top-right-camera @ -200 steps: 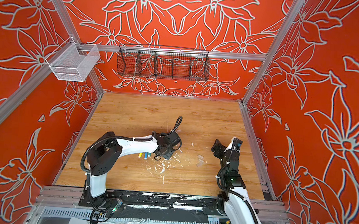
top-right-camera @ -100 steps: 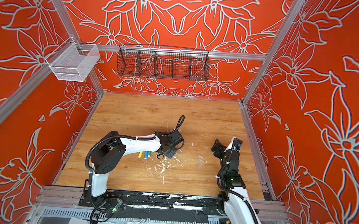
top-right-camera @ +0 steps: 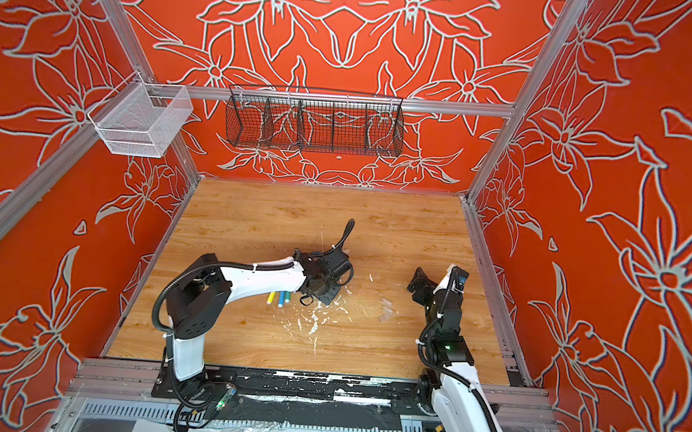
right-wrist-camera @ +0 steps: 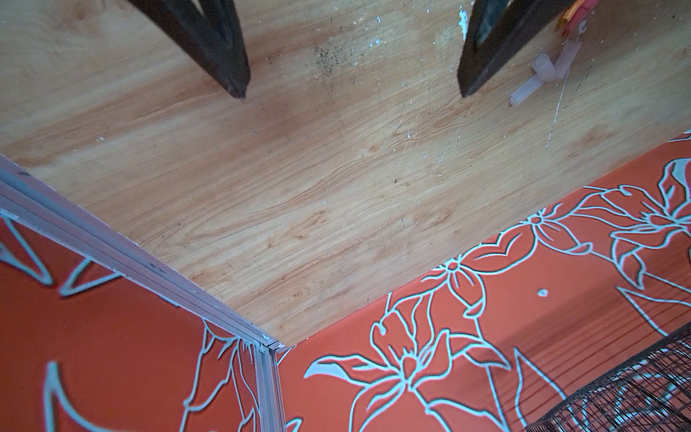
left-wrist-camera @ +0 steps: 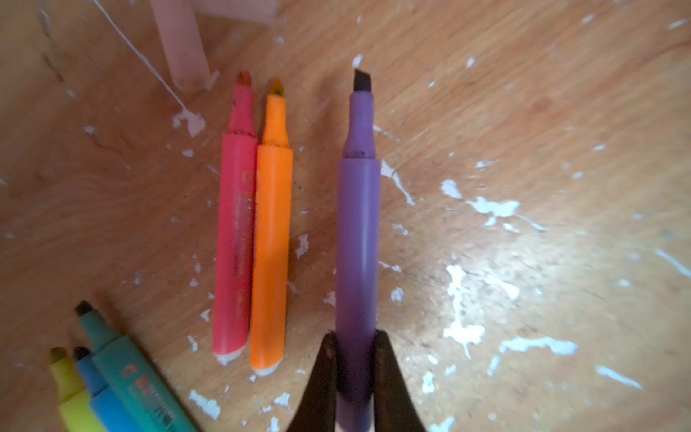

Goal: Insert the pens into the pen caps
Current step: 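Close the left gripper on the purple marker and lift it upright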

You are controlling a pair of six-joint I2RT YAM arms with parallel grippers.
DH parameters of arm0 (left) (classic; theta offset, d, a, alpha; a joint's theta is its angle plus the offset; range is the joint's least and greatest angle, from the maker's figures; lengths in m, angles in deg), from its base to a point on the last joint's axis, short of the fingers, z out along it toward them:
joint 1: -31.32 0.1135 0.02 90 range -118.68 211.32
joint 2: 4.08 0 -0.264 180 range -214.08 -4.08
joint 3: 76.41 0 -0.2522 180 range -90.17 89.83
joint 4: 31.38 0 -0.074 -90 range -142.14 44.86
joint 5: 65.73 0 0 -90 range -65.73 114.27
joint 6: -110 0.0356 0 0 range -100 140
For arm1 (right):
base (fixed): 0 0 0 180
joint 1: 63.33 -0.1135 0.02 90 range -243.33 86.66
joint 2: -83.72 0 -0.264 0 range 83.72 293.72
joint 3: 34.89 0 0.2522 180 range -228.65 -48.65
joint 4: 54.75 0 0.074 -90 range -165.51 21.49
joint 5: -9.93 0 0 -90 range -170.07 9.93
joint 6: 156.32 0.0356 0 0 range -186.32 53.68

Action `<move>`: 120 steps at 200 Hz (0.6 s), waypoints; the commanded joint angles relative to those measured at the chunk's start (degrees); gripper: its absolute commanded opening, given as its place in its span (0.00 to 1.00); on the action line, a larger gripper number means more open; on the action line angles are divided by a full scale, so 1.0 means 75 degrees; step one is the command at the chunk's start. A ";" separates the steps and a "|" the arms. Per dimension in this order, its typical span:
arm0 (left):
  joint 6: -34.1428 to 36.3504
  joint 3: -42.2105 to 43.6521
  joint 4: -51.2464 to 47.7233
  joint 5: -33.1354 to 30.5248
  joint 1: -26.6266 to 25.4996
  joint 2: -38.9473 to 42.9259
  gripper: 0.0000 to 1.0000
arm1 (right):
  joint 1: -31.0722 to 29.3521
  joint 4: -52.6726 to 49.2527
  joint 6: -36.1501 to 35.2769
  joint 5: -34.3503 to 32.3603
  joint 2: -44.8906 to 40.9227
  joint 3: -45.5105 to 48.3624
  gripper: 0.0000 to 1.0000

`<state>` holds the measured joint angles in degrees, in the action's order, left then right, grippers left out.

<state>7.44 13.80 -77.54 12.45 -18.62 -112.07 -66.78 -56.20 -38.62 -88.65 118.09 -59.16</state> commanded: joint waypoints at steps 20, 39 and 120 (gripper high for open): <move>0.0746 0.0012 0.0952 0.0922 -0.0092 0.1939 0.00 | 0.0017 -0.0095 0.0372 -0.0571 0.0026 0.0012 0.90; 0.0928 0.0139 0.1246 0.1045 -0.0092 0.2399 0.00 | 0.0014 -0.0263 0.0978 -0.0870 0.0199 -0.0389 0.90; 0.2224 -0.0260 0.1960 0.0999 -0.0092 0.2986 0.00 | 0.0014 -0.0545 0.2394 0.1462 0.0531 -0.2625 0.86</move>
<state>18.37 13.41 -67.47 17.15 -19.01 -91.26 -66.78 -58.97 -24.94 -83.82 123.71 -75.96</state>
